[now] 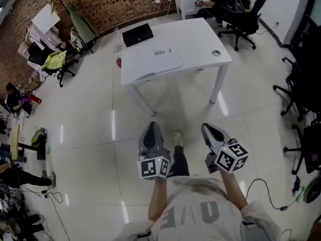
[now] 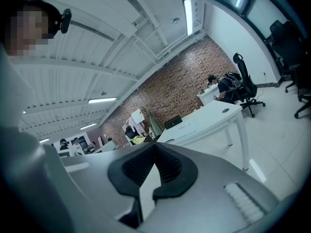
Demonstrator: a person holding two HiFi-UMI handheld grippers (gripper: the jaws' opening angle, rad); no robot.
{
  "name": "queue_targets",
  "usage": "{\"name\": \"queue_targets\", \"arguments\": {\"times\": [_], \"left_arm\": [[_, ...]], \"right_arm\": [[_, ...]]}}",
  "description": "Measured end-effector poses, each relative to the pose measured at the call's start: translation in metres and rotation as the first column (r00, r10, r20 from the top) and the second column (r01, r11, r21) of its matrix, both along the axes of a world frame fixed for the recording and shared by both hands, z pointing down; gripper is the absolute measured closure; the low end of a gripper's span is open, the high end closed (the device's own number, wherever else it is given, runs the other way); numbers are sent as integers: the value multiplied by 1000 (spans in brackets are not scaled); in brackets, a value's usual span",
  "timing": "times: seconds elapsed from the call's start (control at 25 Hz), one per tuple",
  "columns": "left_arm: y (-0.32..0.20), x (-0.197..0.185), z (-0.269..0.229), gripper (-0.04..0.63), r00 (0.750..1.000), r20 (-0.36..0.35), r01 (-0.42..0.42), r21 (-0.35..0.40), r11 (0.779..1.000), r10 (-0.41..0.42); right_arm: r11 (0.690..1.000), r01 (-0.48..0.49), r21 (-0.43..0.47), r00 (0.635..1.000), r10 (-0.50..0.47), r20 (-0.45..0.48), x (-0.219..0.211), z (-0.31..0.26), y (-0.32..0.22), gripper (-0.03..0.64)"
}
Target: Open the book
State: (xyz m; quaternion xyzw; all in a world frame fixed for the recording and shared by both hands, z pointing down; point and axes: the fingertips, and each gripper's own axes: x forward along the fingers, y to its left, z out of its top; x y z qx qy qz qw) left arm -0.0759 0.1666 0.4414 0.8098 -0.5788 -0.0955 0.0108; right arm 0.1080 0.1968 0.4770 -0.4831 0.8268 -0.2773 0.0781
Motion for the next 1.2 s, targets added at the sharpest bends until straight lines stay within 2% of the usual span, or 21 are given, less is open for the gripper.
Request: {"name": "queue_targets", "arguments": {"times": [0.16,0.32,0.48,0.6,0.8,1.0,1.12,1.2], "left_arm": [[-96,-7,-8,578,999,11,-44,21,999,44],[-204,-3,-21,578,997,13,-82,41,996,82],[-298,-4,-37,578,991,85,-112,64,992,107],[-350,-8,-47,578,988,101,-128,86,988,119],[-404,-10,-23,578,986,108,-131,55,990,124],[-429,-5,4,578,986,91,-137,-9,990,138],[-443,-2,12,578,988,85,-126,-24,992,127],[-453,-2,20,578,991,71,-111,-37,993,114]], "right_arm": [[999,33,23,996,-31,-80,-31,-3,-88,612],[999,36,34,996,-33,-87,-44,-13,-197,612],[998,30,57,992,-23,-121,-57,-22,-296,612],[996,42,83,986,-27,-165,-72,-27,-354,612],[996,32,87,987,-18,-159,-83,-24,-412,612],[997,21,72,986,-8,-169,-84,-16,-438,612],[998,58,34,976,-50,-212,-82,5,-451,612],[997,68,-22,969,-72,-236,-79,29,-463,612]]}}
